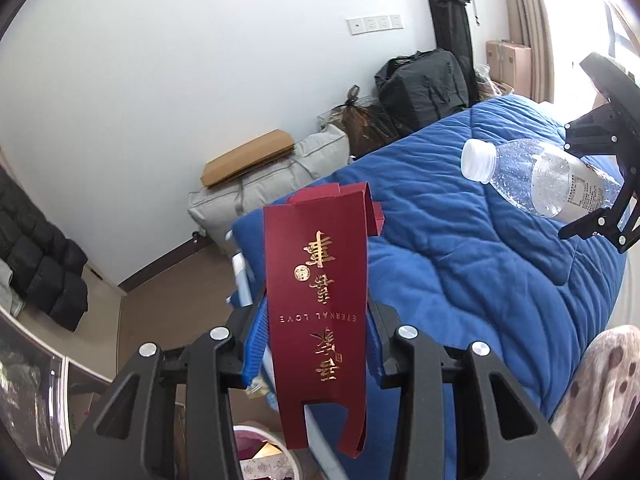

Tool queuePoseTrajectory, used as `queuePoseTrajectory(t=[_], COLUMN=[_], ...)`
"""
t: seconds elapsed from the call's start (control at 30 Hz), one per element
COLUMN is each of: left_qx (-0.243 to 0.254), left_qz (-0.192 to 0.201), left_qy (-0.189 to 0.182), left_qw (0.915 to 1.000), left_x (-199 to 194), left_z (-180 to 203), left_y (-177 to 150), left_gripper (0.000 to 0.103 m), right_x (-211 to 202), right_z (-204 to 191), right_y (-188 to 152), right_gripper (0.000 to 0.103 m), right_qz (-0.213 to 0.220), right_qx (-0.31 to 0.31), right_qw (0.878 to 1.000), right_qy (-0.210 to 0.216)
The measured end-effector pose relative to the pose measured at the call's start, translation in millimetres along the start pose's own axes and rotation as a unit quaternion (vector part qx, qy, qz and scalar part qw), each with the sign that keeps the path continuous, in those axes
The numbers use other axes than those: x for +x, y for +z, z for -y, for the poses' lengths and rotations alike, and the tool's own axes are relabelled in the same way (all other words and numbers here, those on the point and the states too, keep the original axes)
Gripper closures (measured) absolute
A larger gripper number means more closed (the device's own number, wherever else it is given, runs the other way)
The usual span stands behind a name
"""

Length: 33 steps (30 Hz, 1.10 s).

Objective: Collect trash
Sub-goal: 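Carry the red card and bottle over the bin with both grippers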

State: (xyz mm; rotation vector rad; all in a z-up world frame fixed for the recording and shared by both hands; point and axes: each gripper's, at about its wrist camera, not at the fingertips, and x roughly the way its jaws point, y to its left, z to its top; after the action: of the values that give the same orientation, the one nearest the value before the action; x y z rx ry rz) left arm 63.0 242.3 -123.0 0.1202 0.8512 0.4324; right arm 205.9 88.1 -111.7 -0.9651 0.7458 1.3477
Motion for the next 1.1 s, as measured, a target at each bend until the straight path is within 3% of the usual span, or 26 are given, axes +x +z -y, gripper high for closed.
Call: queuePoseTrajectory(t=[0.4,0.77,1.1], left_qx=[-0.095,-0.167,-0.228], left_qz=[-0.02,-0.076,-0.15], left_qy=[0.064,0.129,0.112], left_qw=[0.9932,0.9744,0.9556], left_x=[-34.8,-42.6,3.5], left_z=[-127.9,-234.2,-280.7], left_y=[-92.9,-214.6,-318.1], left_gripper=[0.063,0.062,0.062], right_x=[35.4,95.5,170.8], right_z=[-106.4,-216.9,-309.0], right_y=[117.3,230.3,280.9], right_gripper=[0.042,0.042,0.042], right_qz=[0.006,0.0,-0.029], right_qx=[-0.102,-0.188,-0.232], right_qw=[0.993,0.975,0.958], right_qy=[0.056,0.114,0.167])
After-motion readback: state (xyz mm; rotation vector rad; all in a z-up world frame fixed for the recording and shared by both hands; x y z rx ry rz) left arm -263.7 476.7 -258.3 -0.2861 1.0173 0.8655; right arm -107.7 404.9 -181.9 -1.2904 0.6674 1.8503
